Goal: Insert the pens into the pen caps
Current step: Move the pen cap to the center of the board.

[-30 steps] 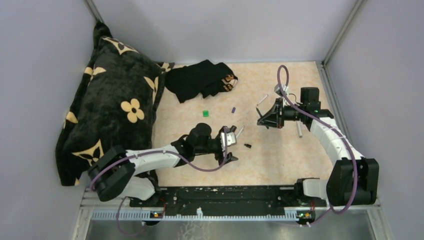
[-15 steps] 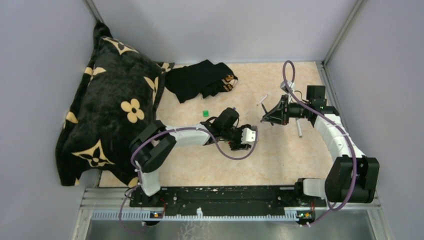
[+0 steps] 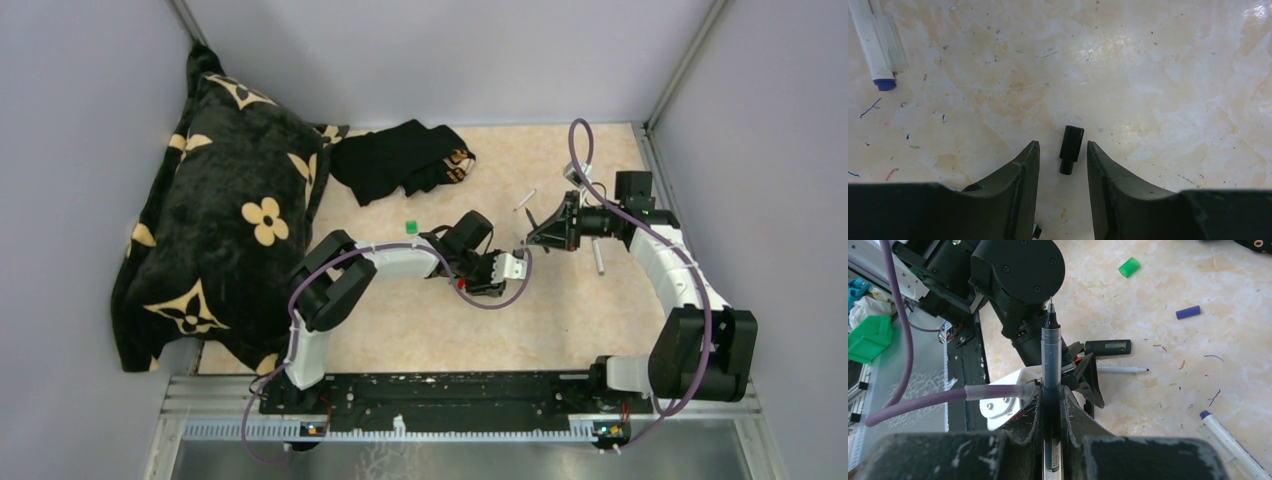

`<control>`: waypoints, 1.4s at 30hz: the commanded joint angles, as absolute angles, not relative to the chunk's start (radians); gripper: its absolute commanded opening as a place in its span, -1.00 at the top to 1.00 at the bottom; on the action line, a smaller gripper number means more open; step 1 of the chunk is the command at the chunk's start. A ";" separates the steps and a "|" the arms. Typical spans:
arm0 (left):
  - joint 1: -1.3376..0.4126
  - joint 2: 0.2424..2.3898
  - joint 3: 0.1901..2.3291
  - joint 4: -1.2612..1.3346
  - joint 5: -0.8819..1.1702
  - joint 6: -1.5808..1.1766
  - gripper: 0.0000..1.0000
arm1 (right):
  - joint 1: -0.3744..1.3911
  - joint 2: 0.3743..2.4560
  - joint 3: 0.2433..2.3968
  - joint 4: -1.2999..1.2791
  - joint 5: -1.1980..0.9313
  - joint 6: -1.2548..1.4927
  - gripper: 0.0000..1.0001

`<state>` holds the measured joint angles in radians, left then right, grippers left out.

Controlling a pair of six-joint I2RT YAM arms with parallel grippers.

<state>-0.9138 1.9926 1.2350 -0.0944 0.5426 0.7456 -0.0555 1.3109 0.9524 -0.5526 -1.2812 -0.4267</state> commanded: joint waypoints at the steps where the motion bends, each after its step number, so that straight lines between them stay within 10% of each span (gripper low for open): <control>1: -0.923 2.014 1.265 -0.158 0.557 0.774 0.11 | -0.069 1.315 1.002 -0.560 -1.320 -0.453 1.00; 23: -1.027 1.763 1.024 -0.205 0.245 0.245 0.98 | -0.072 1.316 1.000 -0.564 -1.316 -0.457 1.00; 42: -1.101 1.571 0.795 -0.366 -0.256 -0.426 0.65 | -0.072 1.318 0.985 -0.534 -1.326 -0.427 1.00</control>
<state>-1.0893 1.5463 0.7849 -0.2539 -0.1745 -0.3355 -0.0601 1.3121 0.9524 -0.5671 -1.2892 -0.4255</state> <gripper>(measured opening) 0.180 0.063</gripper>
